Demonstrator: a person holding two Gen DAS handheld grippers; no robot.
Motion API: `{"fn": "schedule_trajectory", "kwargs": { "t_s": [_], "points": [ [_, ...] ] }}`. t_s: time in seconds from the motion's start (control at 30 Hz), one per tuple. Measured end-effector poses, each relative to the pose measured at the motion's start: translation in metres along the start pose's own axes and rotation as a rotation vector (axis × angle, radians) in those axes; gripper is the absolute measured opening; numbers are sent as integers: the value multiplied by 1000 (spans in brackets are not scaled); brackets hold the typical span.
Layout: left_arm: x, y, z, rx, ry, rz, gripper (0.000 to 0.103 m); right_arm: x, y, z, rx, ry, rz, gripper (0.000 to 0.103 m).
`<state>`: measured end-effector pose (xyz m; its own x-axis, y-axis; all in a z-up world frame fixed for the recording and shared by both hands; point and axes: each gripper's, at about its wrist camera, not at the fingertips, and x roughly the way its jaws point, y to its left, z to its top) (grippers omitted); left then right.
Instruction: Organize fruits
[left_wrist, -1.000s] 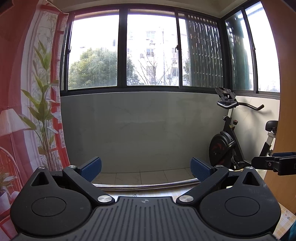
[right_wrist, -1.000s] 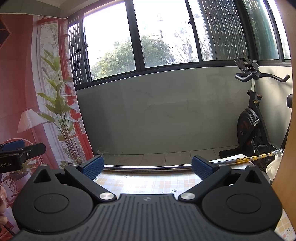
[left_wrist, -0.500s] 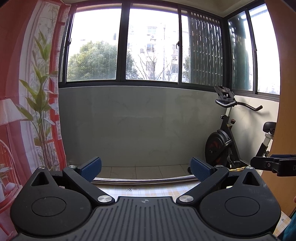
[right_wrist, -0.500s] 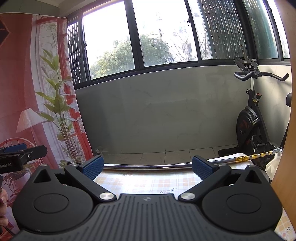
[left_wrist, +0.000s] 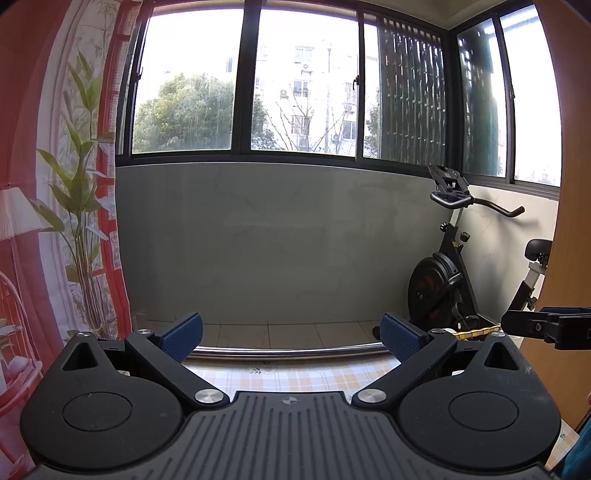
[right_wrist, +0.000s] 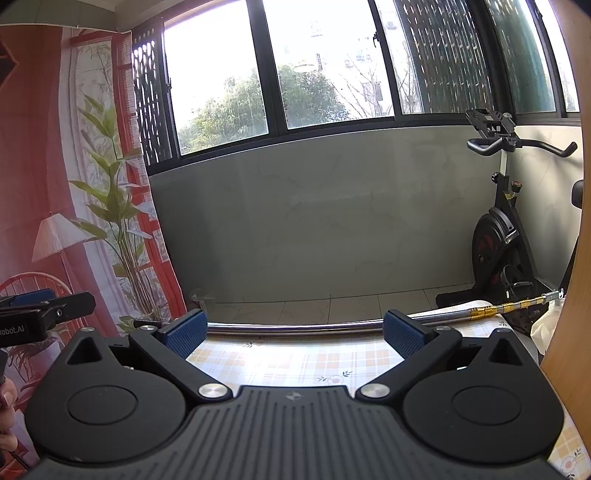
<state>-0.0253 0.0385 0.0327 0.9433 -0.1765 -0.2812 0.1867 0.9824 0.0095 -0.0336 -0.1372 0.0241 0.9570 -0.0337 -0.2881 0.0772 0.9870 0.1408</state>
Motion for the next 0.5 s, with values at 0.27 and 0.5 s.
{"fn": "schedule_trajectory", "kwargs": {
  "t_s": [0.27, 0.5],
  "points": [
    [1, -1, -3, 3, 1, -6, 103, 1, -1, -1, 4, 6, 1, 103],
    [4, -1, -3, -1, 3, -10, 103, 3, -2, -1, 8, 11, 2, 103]
  ]
}}
